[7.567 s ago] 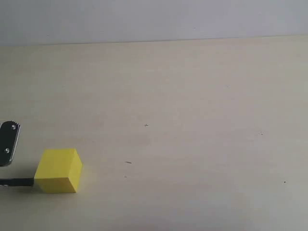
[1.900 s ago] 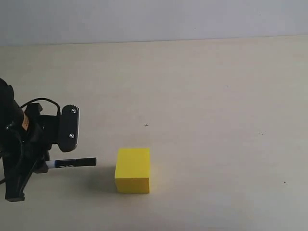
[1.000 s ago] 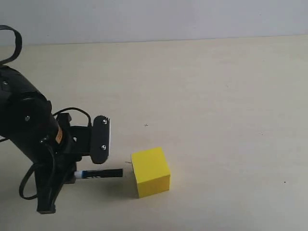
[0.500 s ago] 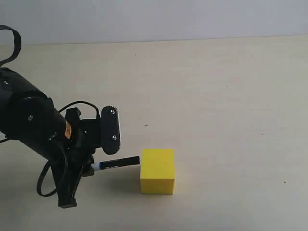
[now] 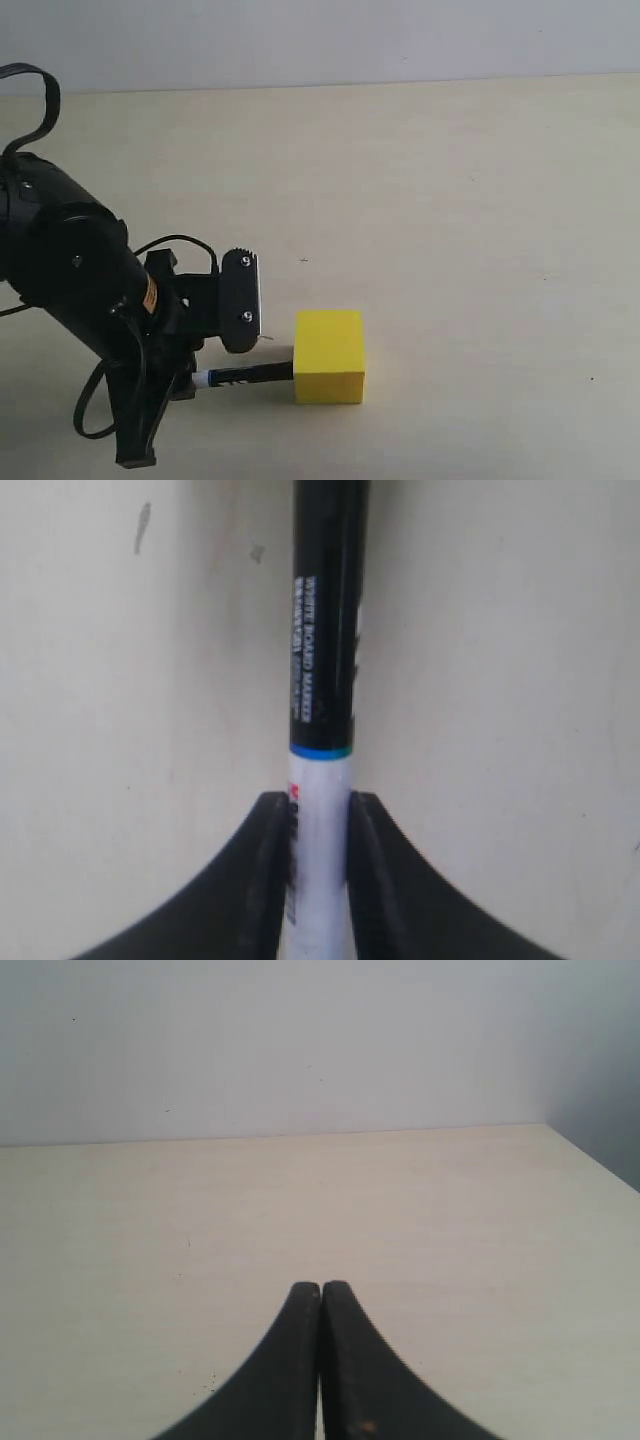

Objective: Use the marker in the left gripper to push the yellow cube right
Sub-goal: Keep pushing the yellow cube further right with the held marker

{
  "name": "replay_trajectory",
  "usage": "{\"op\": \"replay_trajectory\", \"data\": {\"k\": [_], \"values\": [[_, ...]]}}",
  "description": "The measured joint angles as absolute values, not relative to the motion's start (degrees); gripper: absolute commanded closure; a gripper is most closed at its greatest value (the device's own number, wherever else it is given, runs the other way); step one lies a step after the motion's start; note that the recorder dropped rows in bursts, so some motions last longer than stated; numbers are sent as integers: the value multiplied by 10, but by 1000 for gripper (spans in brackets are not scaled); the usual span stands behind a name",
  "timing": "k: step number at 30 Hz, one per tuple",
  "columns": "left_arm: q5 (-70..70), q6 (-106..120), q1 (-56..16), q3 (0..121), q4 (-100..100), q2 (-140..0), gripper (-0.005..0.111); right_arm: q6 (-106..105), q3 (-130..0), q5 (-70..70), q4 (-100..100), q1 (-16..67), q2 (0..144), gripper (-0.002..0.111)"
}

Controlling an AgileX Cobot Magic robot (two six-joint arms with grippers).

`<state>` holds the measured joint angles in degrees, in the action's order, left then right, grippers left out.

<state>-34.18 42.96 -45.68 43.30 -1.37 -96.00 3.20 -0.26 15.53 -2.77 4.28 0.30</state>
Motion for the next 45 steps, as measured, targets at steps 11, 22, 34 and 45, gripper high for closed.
{"op": "replay_trajectory", "data": {"k": [11, 22, 34, 45], "values": [[-371, 430, -412, 433, 19, -960, 107, 32, -3, 155, -28, 43, 3, 108], [-372, 428, -379, 433, 69, -961, 107, 32, -3, 155, -28, 43, 3, 108], [-311, 431, -499, 508, 0, -987, 107, 32, -3, 155, -28, 43, 3, 108], [-401, 408, -476, 512, 0, -988, 107, 32, -3, 155, -28, 43, 3, 108]]}}
